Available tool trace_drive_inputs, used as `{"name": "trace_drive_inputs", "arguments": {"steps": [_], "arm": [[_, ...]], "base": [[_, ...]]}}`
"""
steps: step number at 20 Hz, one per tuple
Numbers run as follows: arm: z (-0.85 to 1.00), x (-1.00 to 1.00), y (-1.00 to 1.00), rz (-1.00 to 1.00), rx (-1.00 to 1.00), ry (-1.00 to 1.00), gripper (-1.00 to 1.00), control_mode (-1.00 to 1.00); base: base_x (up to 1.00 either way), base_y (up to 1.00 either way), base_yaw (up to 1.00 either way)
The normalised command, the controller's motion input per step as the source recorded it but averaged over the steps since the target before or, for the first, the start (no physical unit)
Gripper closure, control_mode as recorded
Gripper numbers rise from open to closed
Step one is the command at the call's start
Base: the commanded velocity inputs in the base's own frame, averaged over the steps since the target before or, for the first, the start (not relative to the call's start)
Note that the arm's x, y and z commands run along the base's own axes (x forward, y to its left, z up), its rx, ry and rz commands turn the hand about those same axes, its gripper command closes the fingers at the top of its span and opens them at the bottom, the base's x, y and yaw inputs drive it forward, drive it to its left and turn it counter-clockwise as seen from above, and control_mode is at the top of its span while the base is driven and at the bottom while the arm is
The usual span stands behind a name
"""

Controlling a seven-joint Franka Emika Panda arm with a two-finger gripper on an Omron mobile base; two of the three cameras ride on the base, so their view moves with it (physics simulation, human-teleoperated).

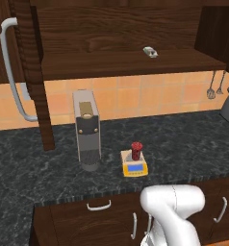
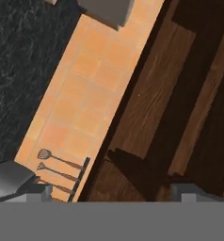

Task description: Pick the yogurt and place it on the digital scale for weighing, and close the cabinet.

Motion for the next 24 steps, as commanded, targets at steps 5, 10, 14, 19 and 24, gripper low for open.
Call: {"name": "trace_drive_inputs", "arguments": {"steps": [5,10,14,19,24], "arm": [[0.43,-0.11,-0.79,-0.26,-0.02,-0.05,-1.0,-1.0],[0.39,0.0,-0.44,-0.09,0.0,-0.05,-1.0,-1.0],[0.13,0.09,-0.06,0.03,0.0,-0.02,-1.0,-1.0],[0.0,0.34,-0.15,0.11,0.04,0.0,-1.0,-1.0],[0.0,0.41,-0.04,0.07,0.04,0.0,-1.0,-1.0]], "base": [[0.0,0.0,0.0],[0.0,0.0,0.0],[0.0,0.0,0.0],[0.0,0.0,0.0],[0.0,0.0,0.0]]}}
